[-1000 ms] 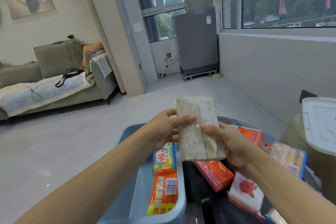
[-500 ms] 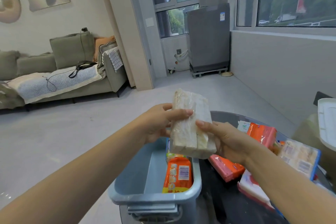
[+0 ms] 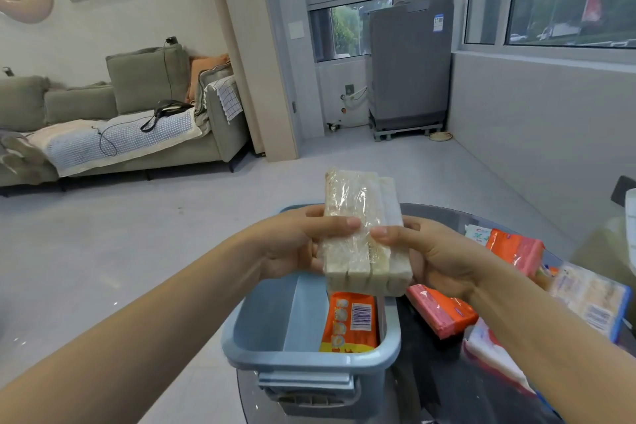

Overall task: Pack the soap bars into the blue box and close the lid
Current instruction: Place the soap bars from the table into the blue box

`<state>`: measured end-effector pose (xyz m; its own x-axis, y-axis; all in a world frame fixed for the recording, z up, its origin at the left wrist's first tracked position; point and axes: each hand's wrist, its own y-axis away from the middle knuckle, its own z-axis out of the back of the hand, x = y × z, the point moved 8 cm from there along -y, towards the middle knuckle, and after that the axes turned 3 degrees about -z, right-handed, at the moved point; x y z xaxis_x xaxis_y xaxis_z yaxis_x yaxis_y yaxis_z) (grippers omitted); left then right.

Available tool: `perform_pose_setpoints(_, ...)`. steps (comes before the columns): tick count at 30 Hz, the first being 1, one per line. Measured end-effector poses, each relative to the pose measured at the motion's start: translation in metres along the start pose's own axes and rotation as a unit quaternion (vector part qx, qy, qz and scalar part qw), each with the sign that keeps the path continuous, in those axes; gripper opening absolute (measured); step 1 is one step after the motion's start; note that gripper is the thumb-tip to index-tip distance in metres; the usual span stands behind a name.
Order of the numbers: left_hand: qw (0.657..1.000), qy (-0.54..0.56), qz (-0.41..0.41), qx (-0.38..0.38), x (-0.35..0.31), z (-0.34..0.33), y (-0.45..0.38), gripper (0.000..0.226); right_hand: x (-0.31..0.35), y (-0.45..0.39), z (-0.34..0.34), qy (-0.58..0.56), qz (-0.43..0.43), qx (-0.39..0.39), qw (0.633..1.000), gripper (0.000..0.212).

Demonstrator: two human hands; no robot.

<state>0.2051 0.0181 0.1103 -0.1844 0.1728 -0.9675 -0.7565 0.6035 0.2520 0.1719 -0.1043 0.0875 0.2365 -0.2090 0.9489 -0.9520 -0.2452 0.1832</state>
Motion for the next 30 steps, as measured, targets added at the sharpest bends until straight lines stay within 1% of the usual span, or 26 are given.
perform_pose_setpoints(5, 0.999, 0.012, -0.009, -0.031, -0.003, 0.009, 0.001, 0.046, 0.008, -0.003, -0.005, 0.036, 0.017, -0.021, 0.999, 0.056)
perform_pose_setpoints(7, 0.999, 0.000, -0.003, -0.039, -0.001, 0.013, 0.003, 0.050, 0.006, -0.004, -0.007, 0.053, 0.017, -0.033, 0.998, 0.061)
perform_pose_setpoints(10, 0.999, -0.018, 0.005, -0.038, 0.002, 0.017, 0.005, 0.064, -0.001, -0.005, -0.011, 0.037, 0.002, -0.022, 0.999, 0.060)
perform_pose_setpoints(13, 0.999, -0.002, 0.006, -0.038, 0.006, 0.018, 0.007, 0.062, -0.002, -0.006, -0.013, 0.028, -0.003, -0.017, 0.999, 0.060)
perform_pose_setpoints(16, 0.998, 0.005, 0.004, -0.059, 0.006, 0.020, 0.007, 0.059, -0.003, -0.007, -0.013, 0.011, -0.004, -0.016, 1.000, 0.059)
perform_pose_setpoints(18, 0.997, -0.013, 0.001, -0.082, 0.003, 0.026, 0.007, 0.058, -0.004, -0.007, -0.017, -0.002, -0.005, -0.002, 1.000, 0.055)
perform_pose_setpoints(21, 0.992, -0.070, 0.006, -0.108, -0.006, 0.039, 0.009, 0.056, -0.002, -0.009, -0.023, -0.004, 0.002, 0.008, 1.000, 0.053)
perform_pose_setpoints(22, 0.988, -0.090, 0.012, -0.121, -0.008, 0.045, 0.010, 0.056, 0.000, -0.009, -0.023, 0.018, 0.014, 0.002, 1.000, 0.052)
perform_pose_setpoints(24, 0.980, -0.122, 0.019, -0.158, -0.013, 0.058, 0.012, 0.050, 0.004, -0.009, -0.025, 0.108, 0.046, -0.019, 0.993, 0.051)
perform_pose_setpoints(26, 0.967, -0.168, 0.028, -0.189, -0.016, 0.070, 0.014, 0.046, 0.007, -0.009, -0.026, 0.210, 0.071, -0.048, 0.974, 0.052)
perform_pose_setpoints(28, 0.951, -0.222, 0.039, -0.211, -0.016, 0.080, 0.014, 0.048, 0.010, -0.011, -0.021, 0.266, 0.094, -0.088, 0.955, 0.053)
perform_pose_setpoints(30, 0.927, -0.291, 0.066, -0.227, -0.011, 0.086, 0.011, 0.050, 0.012, -0.012, -0.017, 0.335, 0.128, -0.128, 0.925, 0.054)
